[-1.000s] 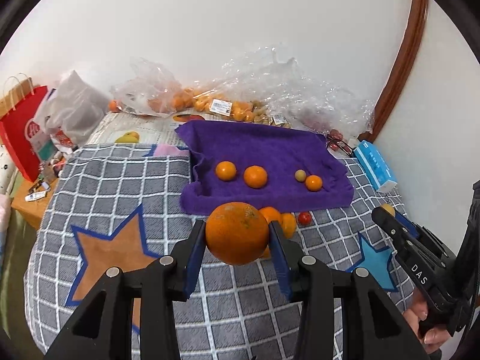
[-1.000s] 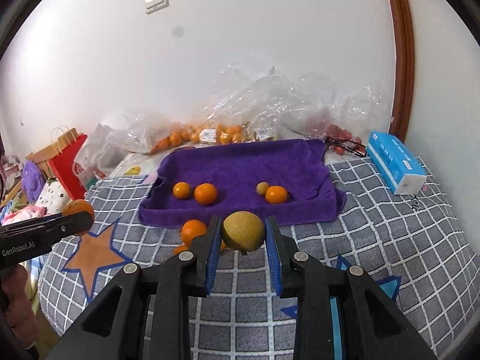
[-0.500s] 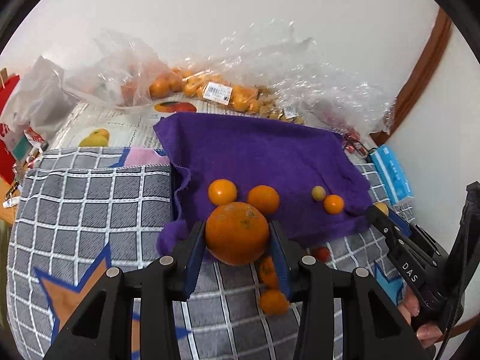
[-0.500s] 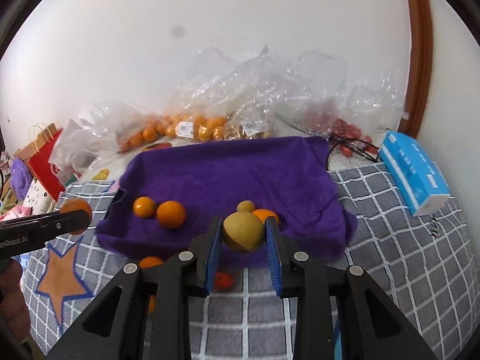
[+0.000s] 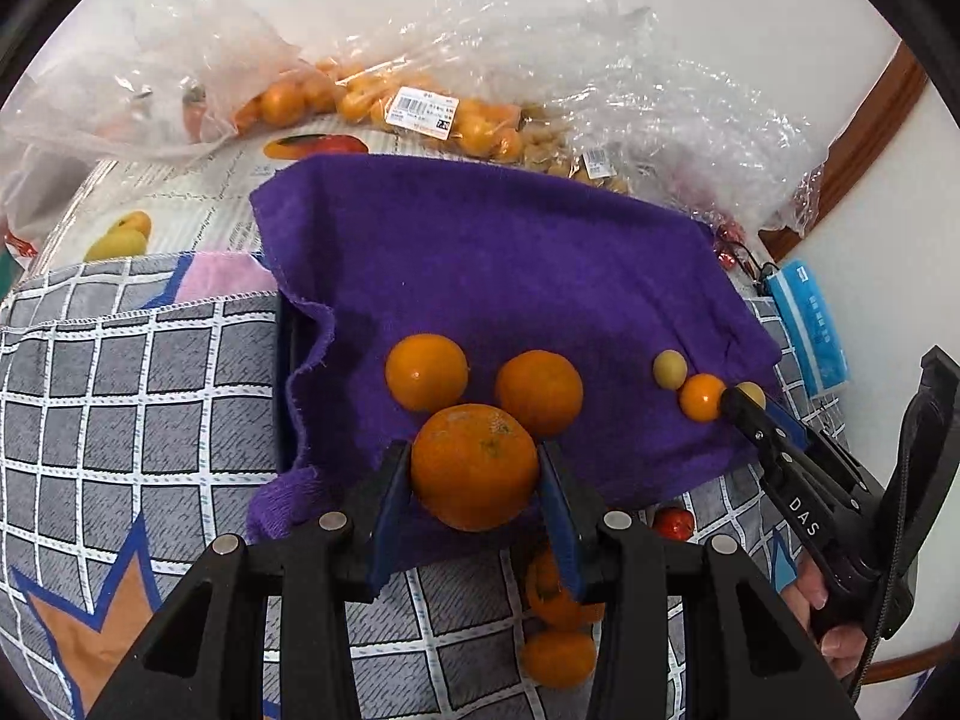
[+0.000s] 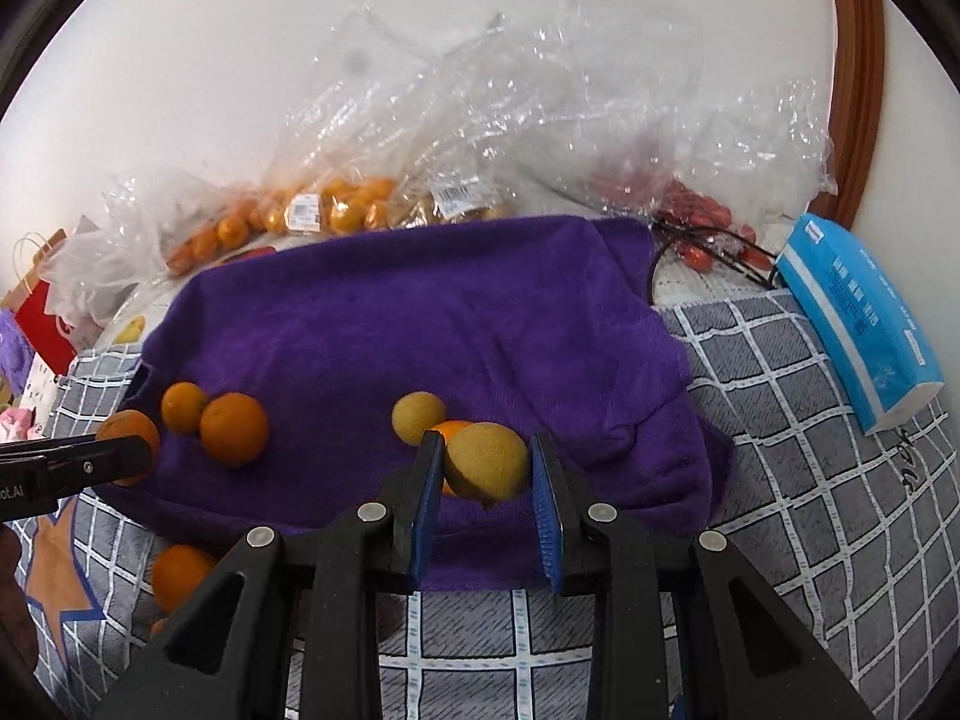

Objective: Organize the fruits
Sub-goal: 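Lower the held lemon and orange onto the purple towel, then open the right gripper to release the lemon while the left releases its orange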

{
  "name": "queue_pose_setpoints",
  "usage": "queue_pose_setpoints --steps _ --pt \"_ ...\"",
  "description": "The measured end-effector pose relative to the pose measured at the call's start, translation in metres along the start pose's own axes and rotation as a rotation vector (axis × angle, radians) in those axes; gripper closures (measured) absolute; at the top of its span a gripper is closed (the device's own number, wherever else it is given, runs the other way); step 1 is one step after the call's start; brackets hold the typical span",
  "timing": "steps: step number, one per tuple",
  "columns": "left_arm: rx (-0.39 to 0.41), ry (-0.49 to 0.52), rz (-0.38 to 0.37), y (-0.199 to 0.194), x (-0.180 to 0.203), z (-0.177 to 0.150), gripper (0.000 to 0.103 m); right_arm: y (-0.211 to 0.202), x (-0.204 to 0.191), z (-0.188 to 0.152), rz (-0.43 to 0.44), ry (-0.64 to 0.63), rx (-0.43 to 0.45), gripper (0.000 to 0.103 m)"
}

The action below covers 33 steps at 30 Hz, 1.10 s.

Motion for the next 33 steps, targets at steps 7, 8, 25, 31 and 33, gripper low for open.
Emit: queue_pose_setpoints --steps 7,8,25,31,33 --pt "-0.016 -0.007 -0.005 0.005 -0.002 0.002 0.063 0.005 -0.004 -0.002 -0.024 -0.025 0.005 0.074" --pt "-0.018 -0.009 -0.005 0.007 -0.002 0.002 0.063 0.005 -0.004 -0.002 -0.029 -0.029 0.007 0.074" --pt "-0.045 -0.033 0.0 0.023 -0.011 0.003 0.063 0.008 -0.012 -0.005 -0.052 -0.066 0.011 0.072" --pt "-0.034 -0.027 0.009 0.024 -0.012 0.004 0.063 -0.002 -0.012 -0.004 -0.055 -0.064 0.022 0.061" --pt "-0.036 -0.027 0.01 0.023 -0.012 0.004 0.063 -0.007 -0.011 -0.005 -0.058 -0.06 0.028 0.055"
Point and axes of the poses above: each gripper's, at about its wrist camera, not at the fingertips, and y roughly the way its jaws point, x to its right, z to its top, the point moved 2 cm from there along y, roughly the way its jaws point, and after that the axes turned 11 degrees about -z, right-handed, at the moved point
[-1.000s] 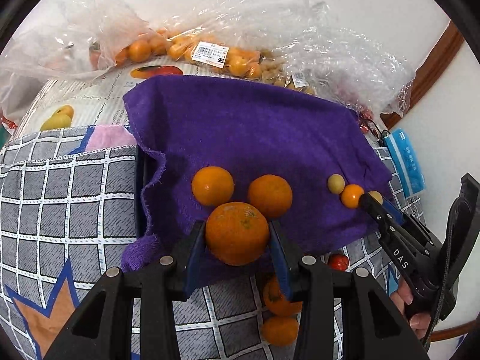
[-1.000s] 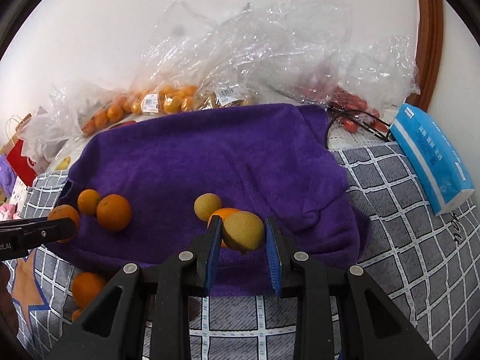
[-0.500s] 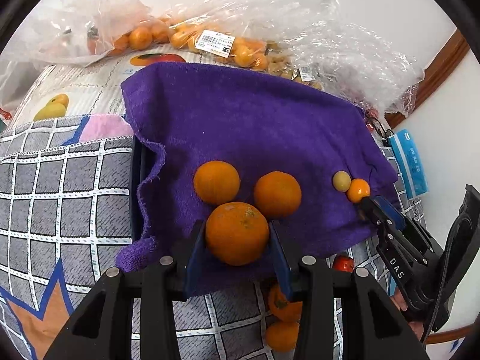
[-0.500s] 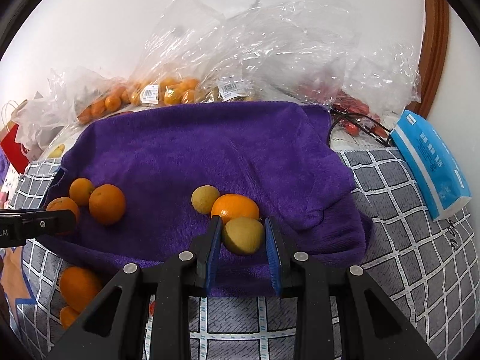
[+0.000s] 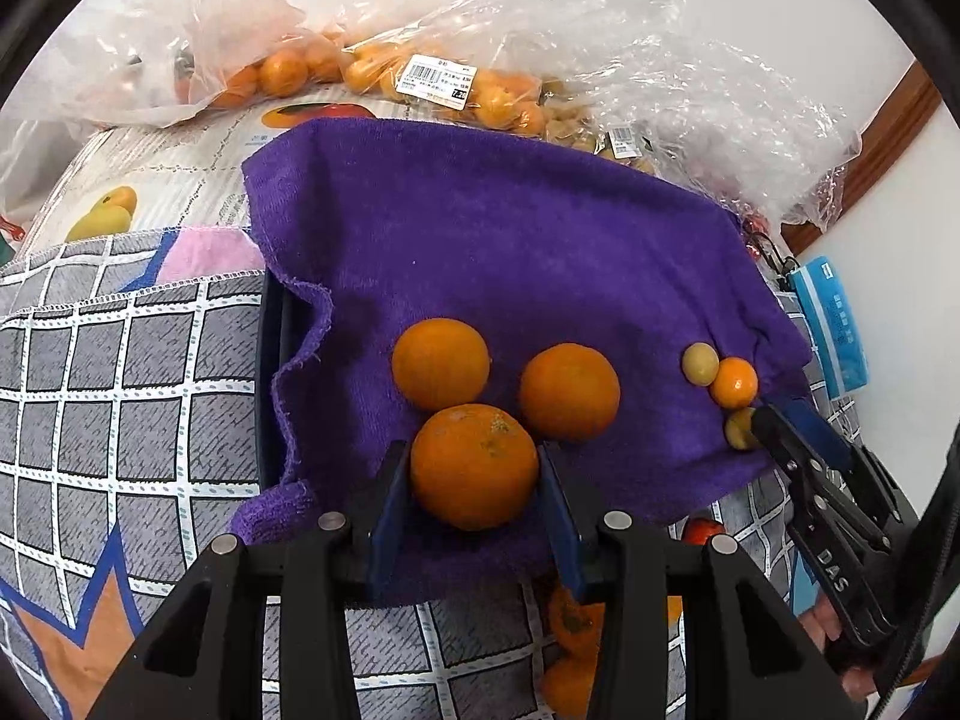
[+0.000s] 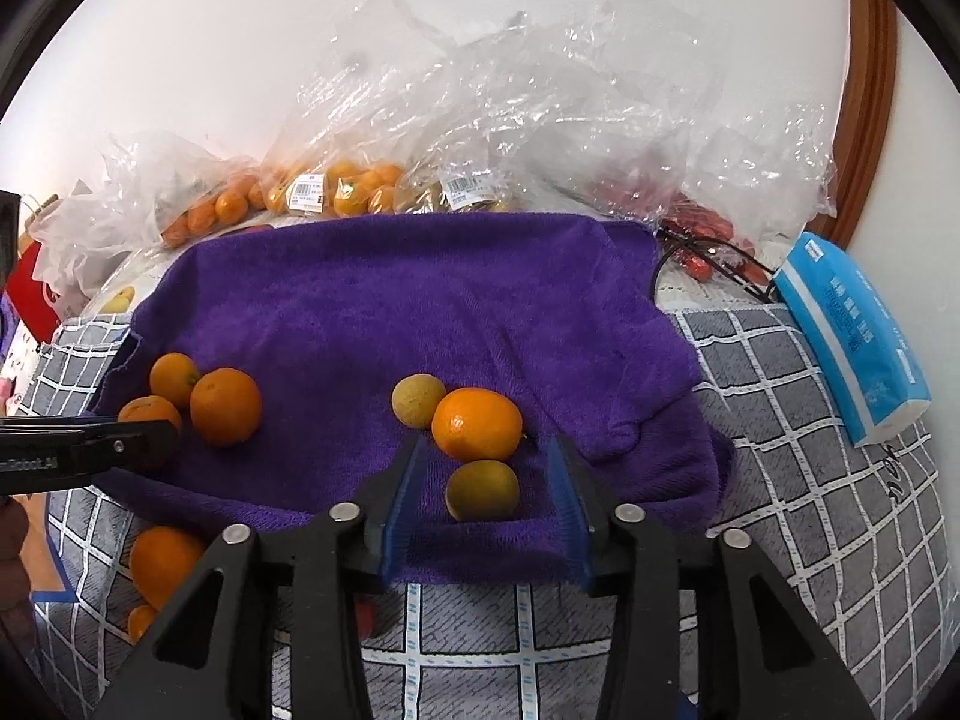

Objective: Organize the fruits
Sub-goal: 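Open the right gripper to release the lemon while the left releases its orange, then withdraw both open grippers from the towel toward the loose fruit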

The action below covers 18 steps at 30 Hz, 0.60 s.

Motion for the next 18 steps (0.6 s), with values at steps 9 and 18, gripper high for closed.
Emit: queue_pose_setpoints --steps 9,18 --pt "0.08 0.013 -0.008 -0.035 0.004 -0.004 0.055 -0.024 0.009 -0.008 -0.03 0.018 0.019 0.05" --pt "0.143 -0.013 0.061 -0.075 -0.02 -0.026 0.055 -0.033 0.017 -0.029 -0.012 0.049 -0.025 0.05"
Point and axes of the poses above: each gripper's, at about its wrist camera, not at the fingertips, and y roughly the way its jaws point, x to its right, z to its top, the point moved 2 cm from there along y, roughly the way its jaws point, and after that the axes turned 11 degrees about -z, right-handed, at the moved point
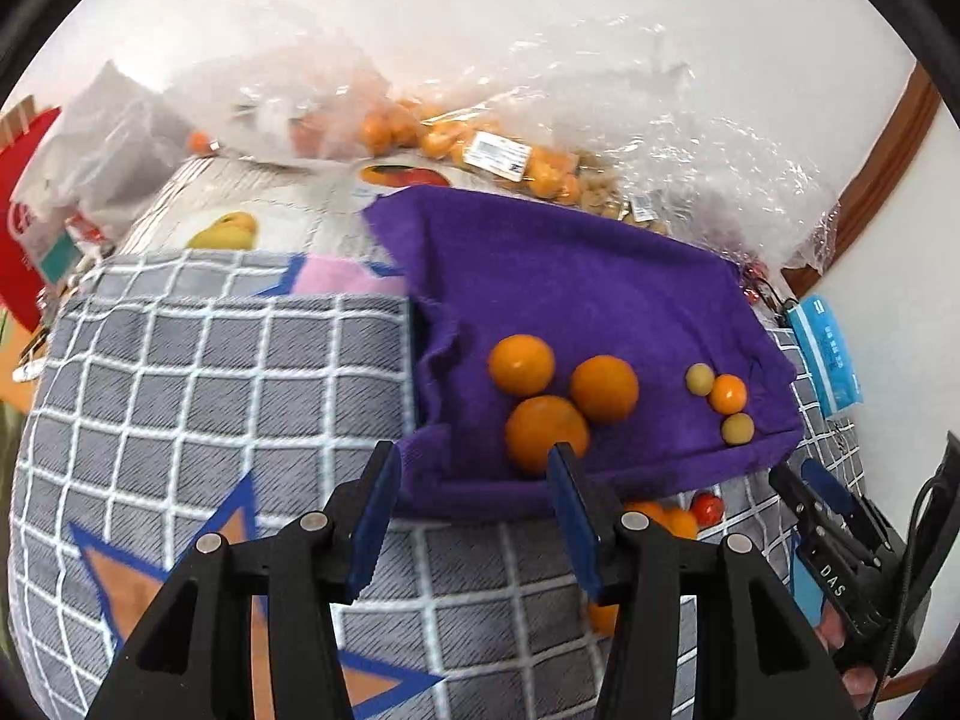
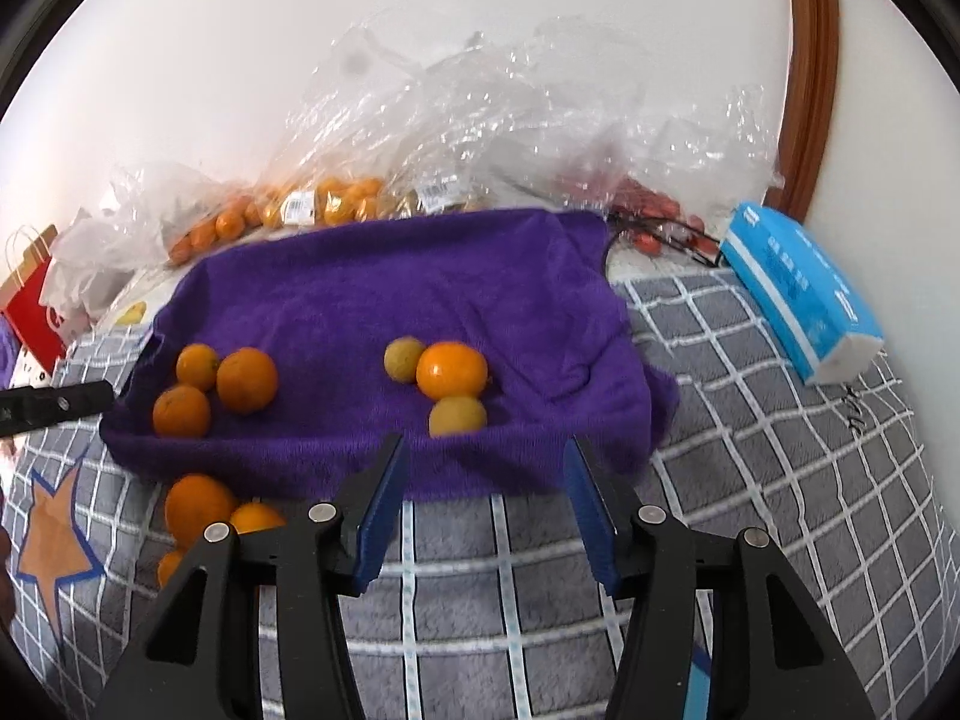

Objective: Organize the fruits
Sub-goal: 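Withdraw both open grippers from the towel toward the loose fruit, then grasp a red apple with the right gripper while the left grasps an orange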

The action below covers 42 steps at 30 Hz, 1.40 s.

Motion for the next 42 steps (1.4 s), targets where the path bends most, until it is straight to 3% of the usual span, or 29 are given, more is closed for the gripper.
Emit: queue_pose_setpoints --steps 9,13,19,23,30,37,42 --pt "-0.021 -0.022 0.029 -0.012 -0.02 -0.021 0.055 0.01 -0.028 -0.024 0.145 -0.053 -0.067 0.058" --pt "-0.021 -0.028 0.028 -0.014 -0.021 -0.023 0.055 0.015 -0.04 -0.027 0.166 -0.072 -0.075 0.059" --pt "-0.032 -0.014 0.017 -0.009 -0.017 -0.025 0.055 0.023 -0.048 -0.027 0.161 -0.083 -0.076 0.062" --pt "-0.041 0.002 -0.019 -0.002 -0.011 -0.028 0.055 0.023 -0.052 -0.024 0.159 -0.093 -0.069 0.079" --pt "-0.089 0.08 -0.11 0.013 0.023 -0.043 0.055 0.011 -0.036 -0.026 0.14 -0.088 -0.05 0.079" --pt "-0.172 0.128 -0.136 0.038 0.055 -0.064 0.055 -0.005 -0.001 -0.034 0.099 -0.068 -0.028 0.079" --pt "-0.201 0.154 -0.098 0.051 0.068 -0.074 0.055 -0.009 0.018 -0.043 0.077 -0.051 -0.028 0.079"
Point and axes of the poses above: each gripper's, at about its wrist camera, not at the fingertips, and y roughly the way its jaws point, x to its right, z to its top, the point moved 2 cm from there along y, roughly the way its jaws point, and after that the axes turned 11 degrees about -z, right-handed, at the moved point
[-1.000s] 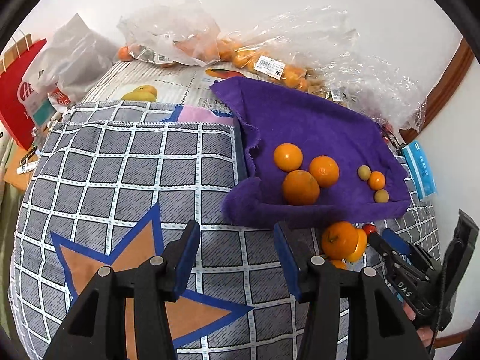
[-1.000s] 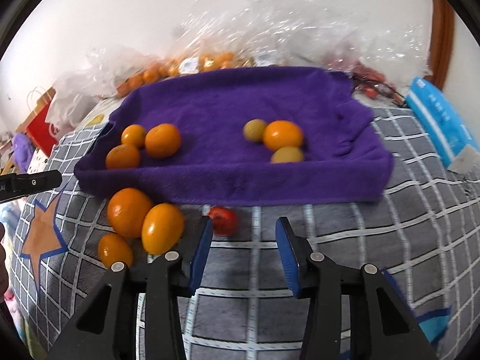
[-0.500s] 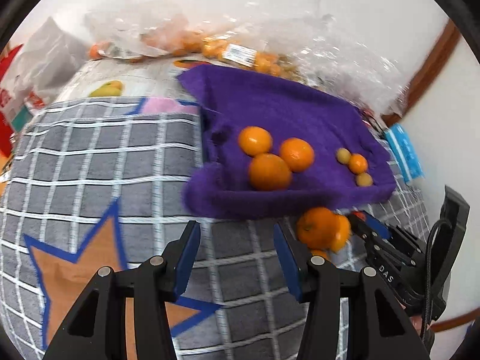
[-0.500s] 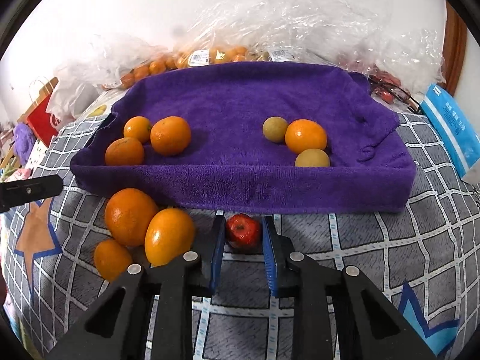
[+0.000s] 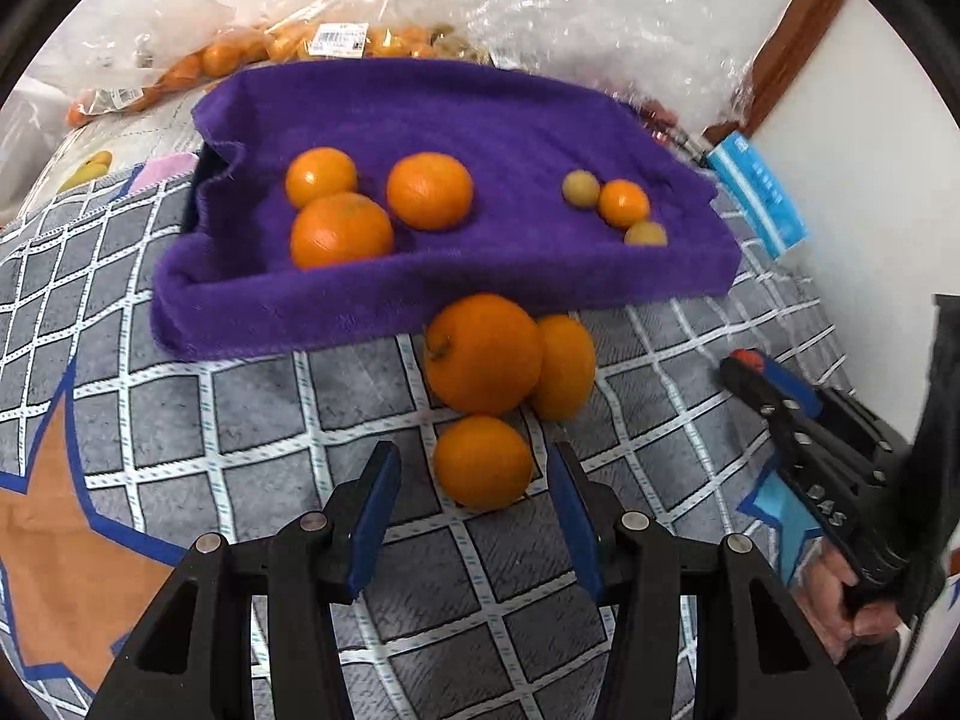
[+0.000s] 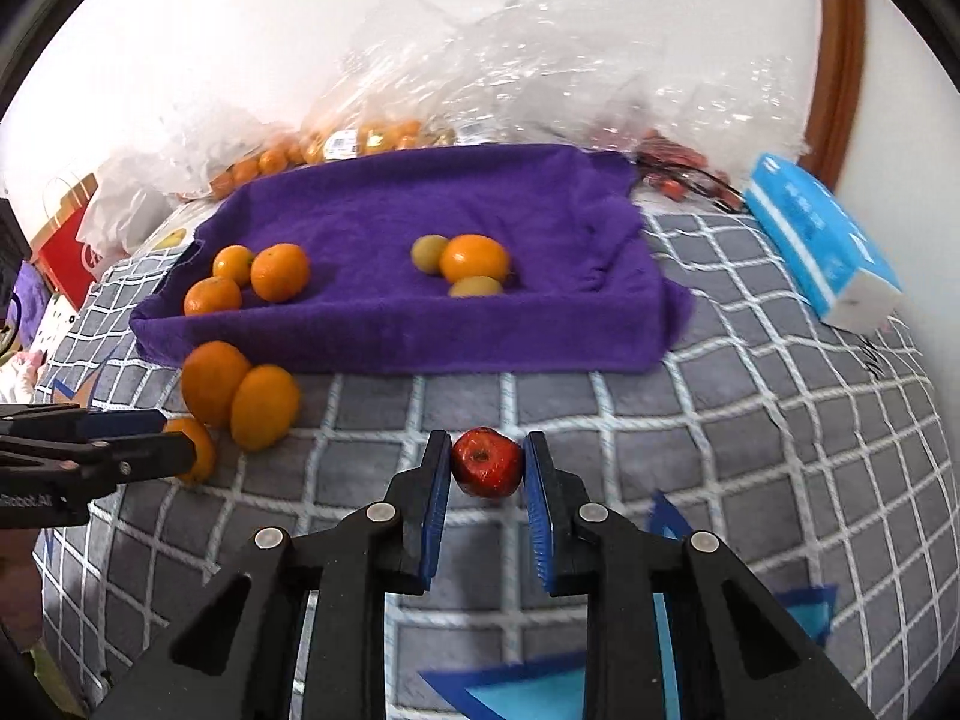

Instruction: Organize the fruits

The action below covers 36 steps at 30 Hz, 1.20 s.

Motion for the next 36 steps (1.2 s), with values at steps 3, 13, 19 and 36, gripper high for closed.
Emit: queue_pose_setpoints --steps 3,13,19,36 --pt "0.027 0.008 0.048 0.005 0.004 -0.001 0.07 -0.002 0.004 -0.004 -0.007 0.004 -0.001 0.079" --pt "0.039 -0.036 0.046 -0.022 -0.007 -0.009 0.07 -0.016 -0.006 -0.007 0.003 -0.001 0.015 0.079" --pt "0.092 -0.055 0.052 -0.05 -0.016 -0.011 0.07 -0.027 -0.019 -0.005 0.017 -0.005 0.018 0.079" --pt "0.172 -0.082 0.049 -0.095 -0.033 -0.012 0.07 -0.056 -0.038 0.009 0.005 -0.001 0.062 0.079"
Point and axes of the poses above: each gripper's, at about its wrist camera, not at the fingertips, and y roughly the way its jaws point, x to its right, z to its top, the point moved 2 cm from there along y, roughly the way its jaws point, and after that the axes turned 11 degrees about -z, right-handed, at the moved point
